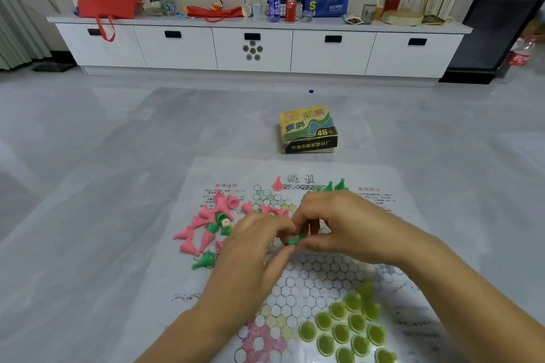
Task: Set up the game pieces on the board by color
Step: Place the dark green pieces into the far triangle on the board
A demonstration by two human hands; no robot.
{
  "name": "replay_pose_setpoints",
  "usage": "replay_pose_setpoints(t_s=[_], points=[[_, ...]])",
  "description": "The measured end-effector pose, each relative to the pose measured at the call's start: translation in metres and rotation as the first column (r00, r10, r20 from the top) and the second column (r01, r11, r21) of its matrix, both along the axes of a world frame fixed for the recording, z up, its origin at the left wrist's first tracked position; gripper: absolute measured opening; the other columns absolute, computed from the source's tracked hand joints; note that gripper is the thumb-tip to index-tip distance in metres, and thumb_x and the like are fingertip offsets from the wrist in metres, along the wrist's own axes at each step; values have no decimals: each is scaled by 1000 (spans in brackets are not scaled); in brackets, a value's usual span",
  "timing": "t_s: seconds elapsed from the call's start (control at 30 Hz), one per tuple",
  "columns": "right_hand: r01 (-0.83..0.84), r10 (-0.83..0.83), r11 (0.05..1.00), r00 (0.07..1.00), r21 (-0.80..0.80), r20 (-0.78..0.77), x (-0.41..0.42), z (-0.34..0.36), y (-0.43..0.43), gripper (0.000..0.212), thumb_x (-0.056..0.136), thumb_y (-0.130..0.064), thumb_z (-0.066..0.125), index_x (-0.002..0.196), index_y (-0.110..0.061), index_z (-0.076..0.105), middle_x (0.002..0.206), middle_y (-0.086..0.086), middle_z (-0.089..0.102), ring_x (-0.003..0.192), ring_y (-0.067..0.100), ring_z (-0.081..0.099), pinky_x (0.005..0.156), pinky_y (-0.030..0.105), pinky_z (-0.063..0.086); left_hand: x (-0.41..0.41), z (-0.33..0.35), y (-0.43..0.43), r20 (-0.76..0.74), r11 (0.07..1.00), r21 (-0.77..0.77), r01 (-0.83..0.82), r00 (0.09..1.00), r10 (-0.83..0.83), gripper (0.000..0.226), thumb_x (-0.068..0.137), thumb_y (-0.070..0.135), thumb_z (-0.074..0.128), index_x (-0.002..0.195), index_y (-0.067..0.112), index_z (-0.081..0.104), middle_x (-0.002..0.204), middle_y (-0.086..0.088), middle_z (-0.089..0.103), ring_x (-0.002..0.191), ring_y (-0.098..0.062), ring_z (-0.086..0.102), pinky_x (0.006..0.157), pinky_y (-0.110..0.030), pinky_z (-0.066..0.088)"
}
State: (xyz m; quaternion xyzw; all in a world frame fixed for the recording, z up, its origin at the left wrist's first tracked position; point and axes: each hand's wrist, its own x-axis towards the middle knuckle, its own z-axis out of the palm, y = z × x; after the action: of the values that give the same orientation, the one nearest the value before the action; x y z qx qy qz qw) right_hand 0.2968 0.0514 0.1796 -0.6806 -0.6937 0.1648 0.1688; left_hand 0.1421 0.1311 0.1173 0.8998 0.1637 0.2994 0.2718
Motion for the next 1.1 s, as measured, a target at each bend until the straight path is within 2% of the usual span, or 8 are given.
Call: replay_pose_setpoints(t_s=[0.07,0.13,0.23,0.3,0.5,0.73,0.93,1.1], points=[[52,-52,999,999,1,-6,12,9,-5,12,81,-25,64,92,-25,66,82,-19,55,75,-4,53,71,10,42,0,-1,2,-8,1000,25,-13,1000,13,18,82,39,43,100,38,47,95,18,58,95,5,44,89,-12,32],[236,-223,969,964,79,-148,33,22,-16,12,80,-21,66,86,-31,65,81,-18,60,71,-6,56,66,5,42,0,-5,9,-25,989,142,-45,998,49,21,83,36,43,103,35,48,99,15,62,100,2,44,91,-17,28],[537,-430,823,802,186,-414,69,34,-36,16,79,-12,67,78,-28,65,79,-6,68,66,2,59,60,5,44,0,-12,20,-68,966,249,-76,993,96,27,83,32,43,109,31,50,105,10,66,106,-5,45,95,-28,26],[612,-483,778,729,145,-485,82,32,-44,13,80,-9,65,79,-22,65,78,-1,69,70,10,61,59,7,45,1,-14,22,-107,952,296,-83,987,120,30,84,33,42,112,29,52,110,8,64,110,-7,43,98,-32,25],[618,-577,786,751,33,-321,54,-17,-53,13,81,-15,65,79,-27,63,82,-6,63,67,2,56,61,13,44,2,-18,20,-235,918,391,-63,958,166,48,93,51,17,120,28,49,122,8,61,121,-9,37,104,-40,20],[640,-582,765,734,72,-350,38,-48,-58,23,78,-14,68,71,-34,60,74,-12,64,70,8,59,63,15,46,2,-18,20,-221,908,412,-78,958,183,55,94,51,14,113,23,58,116,6,65,119,-12,47,107,-39,17],[616,-561,776,773,138,-298,33,-54,-55,21,76,-20,71,70,-35,58,75,-12,59,66,-2,53,61,10,42,4,-20,21,-192,893,442,-88,963,190,37,83,45,40,97,23,65,104,7,69,105,-13,58,102,-41,23],[585,-552,790,809,183,-204,32,-57,-55,18,75,-23,72,70,-33,58,78,-11,55,71,4,52,61,9,37,3,-22,20,-172,911,404,-85,971,167,33,82,45,41,93,25,65,98,11,69,103,-7,52,102,-41,23]])
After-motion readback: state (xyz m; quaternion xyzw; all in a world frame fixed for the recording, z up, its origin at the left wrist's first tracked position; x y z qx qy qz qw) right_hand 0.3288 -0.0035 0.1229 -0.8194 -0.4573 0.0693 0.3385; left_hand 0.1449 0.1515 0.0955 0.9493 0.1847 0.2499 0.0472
